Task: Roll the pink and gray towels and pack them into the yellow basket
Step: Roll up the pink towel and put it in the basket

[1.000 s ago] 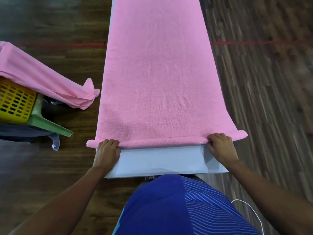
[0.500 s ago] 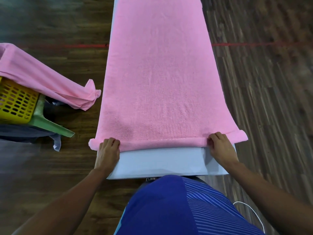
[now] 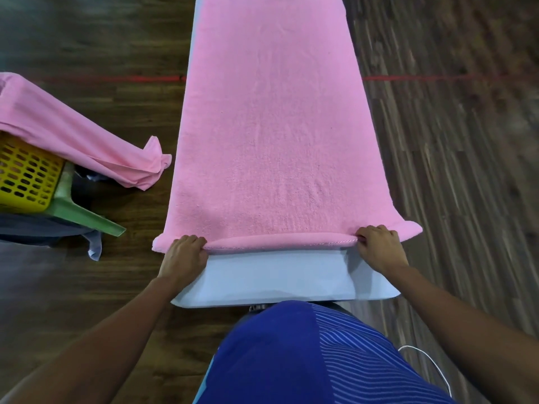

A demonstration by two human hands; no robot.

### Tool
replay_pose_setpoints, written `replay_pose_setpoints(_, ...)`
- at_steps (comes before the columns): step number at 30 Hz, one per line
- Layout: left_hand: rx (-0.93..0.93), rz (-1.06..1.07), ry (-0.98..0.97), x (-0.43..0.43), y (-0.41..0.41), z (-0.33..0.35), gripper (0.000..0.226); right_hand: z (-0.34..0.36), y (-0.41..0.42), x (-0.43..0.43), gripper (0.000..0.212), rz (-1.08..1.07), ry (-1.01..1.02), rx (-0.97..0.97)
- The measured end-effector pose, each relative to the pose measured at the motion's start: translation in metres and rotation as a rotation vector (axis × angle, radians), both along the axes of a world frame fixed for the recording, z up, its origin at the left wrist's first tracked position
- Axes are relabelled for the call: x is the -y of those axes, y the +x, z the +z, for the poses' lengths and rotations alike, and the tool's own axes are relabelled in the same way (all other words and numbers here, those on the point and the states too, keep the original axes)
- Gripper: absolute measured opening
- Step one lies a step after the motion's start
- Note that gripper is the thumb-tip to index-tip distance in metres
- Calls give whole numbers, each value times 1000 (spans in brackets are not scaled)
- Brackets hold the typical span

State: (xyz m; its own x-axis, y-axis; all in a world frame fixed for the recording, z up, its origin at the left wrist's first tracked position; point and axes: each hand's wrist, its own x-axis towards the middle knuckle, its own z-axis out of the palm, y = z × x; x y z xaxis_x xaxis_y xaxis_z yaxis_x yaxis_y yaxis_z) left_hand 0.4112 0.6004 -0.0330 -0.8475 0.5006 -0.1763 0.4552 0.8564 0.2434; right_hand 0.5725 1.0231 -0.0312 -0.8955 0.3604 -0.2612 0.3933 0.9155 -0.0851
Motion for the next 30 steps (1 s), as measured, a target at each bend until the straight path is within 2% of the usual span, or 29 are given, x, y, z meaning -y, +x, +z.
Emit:
replay_pose_setpoints(2, 86, -31, -47, 1, -7, 3, 18, 7, -6, -3, 26, -11, 2, 151)
replay_pose_setpoints(4, 188, -37, -73, 3, -13, 6, 20, 9, -9, -4, 31, -51, -38, 196)
replay_pose_setpoints(5, 194, -35, -62, 3, -16, 6, 16, 9, -9, -5, 27, -67, -33, 161)
replay_pose_setpoints(7, 55, -30, -15, 4, -19, 5, 7, 5, -7, -4, 16, -87, 27, -9)
replay_pose_setpoints(10, -142, 30, 45, -2, -15, 4, 12, -2, -5, -2, 13, -92, -15, -186)
replay_pose_setpoints(13, -115, 12, 73, -8, -5, -1, 11, -9, 2, 5, 26, -17, -78, -180)
replay_pose_setpoints(16, -68, -35, 23, -4, 7, -8, 39, -17, 13, 8, 48, 59, -59, -144)
replay_pose_setpoints(18, -48, -56, -6, -3, 8, -8, 48, -16, 11, 7, 44, 48, -59, -160)
replay_pose_setpoints(22, -52, 1, -13, -11, -5, -3, 23, 0, -9, 0, 23, 25, 6, -66)
replay_pose_setpoints(24, -57, -13, -40, -15, -12, 3, 10, 7, -19, -4, 26, 40, 24, 73)
replay_pose_setpoints(27, 27, -29, -195, -20, -21, 14, 15, 17, -28, -10, 37, 18, -48, 292)
replay_pose_setpoints(29, 128, 30, -195, -21, -28, 17, 13, 15, -29, -12, 31, -12, -55, 285)
replay_pose_setpoints(30, 131, 50, -154, -21, -31, 15, 13, 14, -29, -13, 26, -13, -9, 201)
